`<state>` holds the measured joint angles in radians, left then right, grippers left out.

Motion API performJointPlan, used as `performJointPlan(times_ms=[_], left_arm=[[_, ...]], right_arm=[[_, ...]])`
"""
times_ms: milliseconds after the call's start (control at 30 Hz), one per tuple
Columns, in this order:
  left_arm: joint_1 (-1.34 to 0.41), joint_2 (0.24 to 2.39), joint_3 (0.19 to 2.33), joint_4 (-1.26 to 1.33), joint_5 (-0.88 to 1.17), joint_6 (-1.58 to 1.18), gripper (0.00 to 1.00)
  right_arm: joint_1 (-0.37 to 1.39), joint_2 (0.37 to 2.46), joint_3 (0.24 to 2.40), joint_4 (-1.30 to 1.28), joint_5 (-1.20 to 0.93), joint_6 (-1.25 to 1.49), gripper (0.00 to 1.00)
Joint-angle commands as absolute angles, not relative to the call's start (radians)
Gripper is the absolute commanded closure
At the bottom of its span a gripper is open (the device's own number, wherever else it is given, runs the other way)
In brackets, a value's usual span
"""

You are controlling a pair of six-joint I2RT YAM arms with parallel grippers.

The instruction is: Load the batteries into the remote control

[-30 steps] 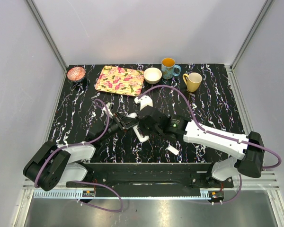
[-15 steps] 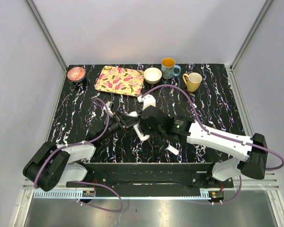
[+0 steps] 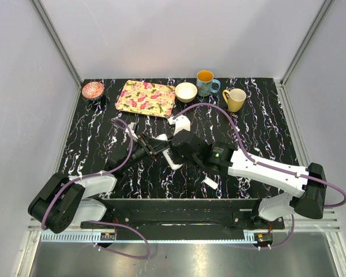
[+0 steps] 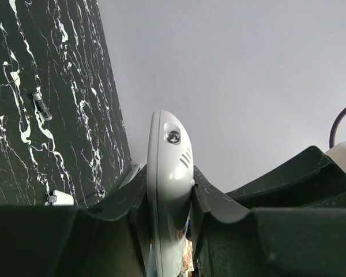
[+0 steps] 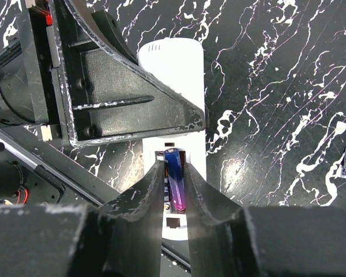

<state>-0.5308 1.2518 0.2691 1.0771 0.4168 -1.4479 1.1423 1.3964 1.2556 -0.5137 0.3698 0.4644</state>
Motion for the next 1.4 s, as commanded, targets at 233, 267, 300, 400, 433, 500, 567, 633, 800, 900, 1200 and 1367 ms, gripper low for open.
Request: performJointPlan(times_ms=[233, 267, 300, 400, 433, 500, 567, 633, 800, 900, 1200, 1367], left_arm=[[-0.538, 1.215, 0.351, 1.247, 0.407, -1.485, 1.0], [-0.54, 1.216, 0.351, 1.243, 0.408, -1.482, 1.0], [-0.541, 1.216, 0.35, 1.243, 0.408, -1.48, 1.0], [-0.545, 1.223, 0.347, 1.246, 0.41, -1.479, 1.0], [-0.543, 1.226, 0.348, 1.246, 0.41, -1.477, 1.0], [-0.545, 1.232, 0.347, 1.249, 0.413, -1.476, 1.0], [-0.543, 1.236, 0.345, 1.25, 0.414, -1.473, 1.0], [-0.545, 1.241, 0.341, 1.256, 0.414, -1.473, 1.0], [-0.543, 1.256, 0.336, 1.273, 0.413, -1.476, 1.0], [-0.545, 1.264, 0.336, 1.284, 0.416, -1.476, 1.0], [-0.545, 1.27, 0.325, 1.284, 0.417, -1.471, 1.0], [-0.545, 1.285, 0.325, 1.285, 0.416, -1.462, 1.0]], right_arm=[[1.149, 1.434, 1.273, -0.64, 0.429, 0.474, 0.63], [1.15, 1.439, 1.278, -0.64, 0.433, 0.476, 0.62], [1.149, 1.439, 1.279, -0.641, 0.434, 0.472, 0.62], [1.149, 1.436, 1.308, -0.644, 0.443, 0.469, 0.57], [1.15, 1.434, 1.315, -0.647, 0.445, 0.471, 0.55], [1.149, 1.422, 1.341, -0.656, 0.448, 0.468, 0.51], [1.149, 1.408, 1.353, -0.667, 0.448, 0.471, 0.48], [1.15, 1.396, 1.362, -0.672, 0.448, 0.471, 0.46], [1.149, 1.356, 1.359, -0.684, 0.437, 0.483, 0.42], [1.15, 1.353, 1.355, -0.681, 0.428, 0.492, 0.41], [1.15, 1.293, 1.325, -0.627, 0.45, 0.509, 0.36], [1.149, 1.275, 1.331, -0.614, 0.388, 0.537, 0.31]])
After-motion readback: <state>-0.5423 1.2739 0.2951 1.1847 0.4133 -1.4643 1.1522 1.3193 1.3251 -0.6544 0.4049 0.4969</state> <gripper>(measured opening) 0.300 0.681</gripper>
